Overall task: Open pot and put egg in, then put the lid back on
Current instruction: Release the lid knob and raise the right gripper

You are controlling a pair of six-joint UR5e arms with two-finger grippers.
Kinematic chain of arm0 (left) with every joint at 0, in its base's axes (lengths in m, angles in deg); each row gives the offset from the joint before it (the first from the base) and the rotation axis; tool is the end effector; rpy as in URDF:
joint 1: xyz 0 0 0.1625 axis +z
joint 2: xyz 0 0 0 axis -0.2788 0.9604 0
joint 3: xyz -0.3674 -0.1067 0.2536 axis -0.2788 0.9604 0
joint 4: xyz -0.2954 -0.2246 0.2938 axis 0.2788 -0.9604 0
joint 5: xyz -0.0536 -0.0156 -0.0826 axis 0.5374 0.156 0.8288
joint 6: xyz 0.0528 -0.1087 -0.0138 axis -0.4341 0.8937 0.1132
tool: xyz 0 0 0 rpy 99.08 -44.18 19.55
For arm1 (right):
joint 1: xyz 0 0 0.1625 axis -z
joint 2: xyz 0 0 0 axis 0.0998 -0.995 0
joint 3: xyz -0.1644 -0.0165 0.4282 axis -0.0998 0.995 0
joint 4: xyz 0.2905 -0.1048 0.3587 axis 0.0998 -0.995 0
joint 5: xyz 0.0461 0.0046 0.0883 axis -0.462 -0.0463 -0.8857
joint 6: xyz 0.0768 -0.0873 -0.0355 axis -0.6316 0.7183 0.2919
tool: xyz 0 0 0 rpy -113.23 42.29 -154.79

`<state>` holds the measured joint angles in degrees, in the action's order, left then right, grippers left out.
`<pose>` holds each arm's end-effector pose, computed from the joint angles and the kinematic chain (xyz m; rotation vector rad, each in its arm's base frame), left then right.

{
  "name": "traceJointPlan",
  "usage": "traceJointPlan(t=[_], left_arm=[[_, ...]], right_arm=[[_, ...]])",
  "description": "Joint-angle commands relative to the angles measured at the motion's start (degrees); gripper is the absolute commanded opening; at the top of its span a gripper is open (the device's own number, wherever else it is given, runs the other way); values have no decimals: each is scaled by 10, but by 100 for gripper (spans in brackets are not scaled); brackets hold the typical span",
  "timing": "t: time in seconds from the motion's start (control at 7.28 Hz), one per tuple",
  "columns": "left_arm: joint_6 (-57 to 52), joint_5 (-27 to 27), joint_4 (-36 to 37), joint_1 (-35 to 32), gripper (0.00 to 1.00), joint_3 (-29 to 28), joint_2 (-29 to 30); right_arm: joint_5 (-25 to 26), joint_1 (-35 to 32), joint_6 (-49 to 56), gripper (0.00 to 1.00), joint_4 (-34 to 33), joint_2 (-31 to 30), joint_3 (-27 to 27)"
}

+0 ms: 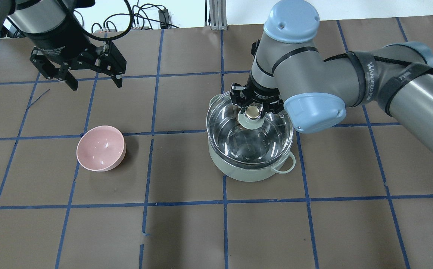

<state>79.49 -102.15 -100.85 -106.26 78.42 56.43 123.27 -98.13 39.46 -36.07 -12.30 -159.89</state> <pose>-0.1331 -0.5524 0.5386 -0.0384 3.1331 -0.0075 0.2872 -0.5572 0.3530 0.3476 2.9894 -0.0988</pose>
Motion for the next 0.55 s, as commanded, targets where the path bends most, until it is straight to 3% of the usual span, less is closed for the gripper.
traceJointPlan(t=[0.0,0.41], left_arm=[[2,0,1,0,100,-1,0],[2,2,2,0,100,-1,0]], right_arm=[[0,-1,0,35,5,0,0],[0,0,0,36,8,0,-7]])
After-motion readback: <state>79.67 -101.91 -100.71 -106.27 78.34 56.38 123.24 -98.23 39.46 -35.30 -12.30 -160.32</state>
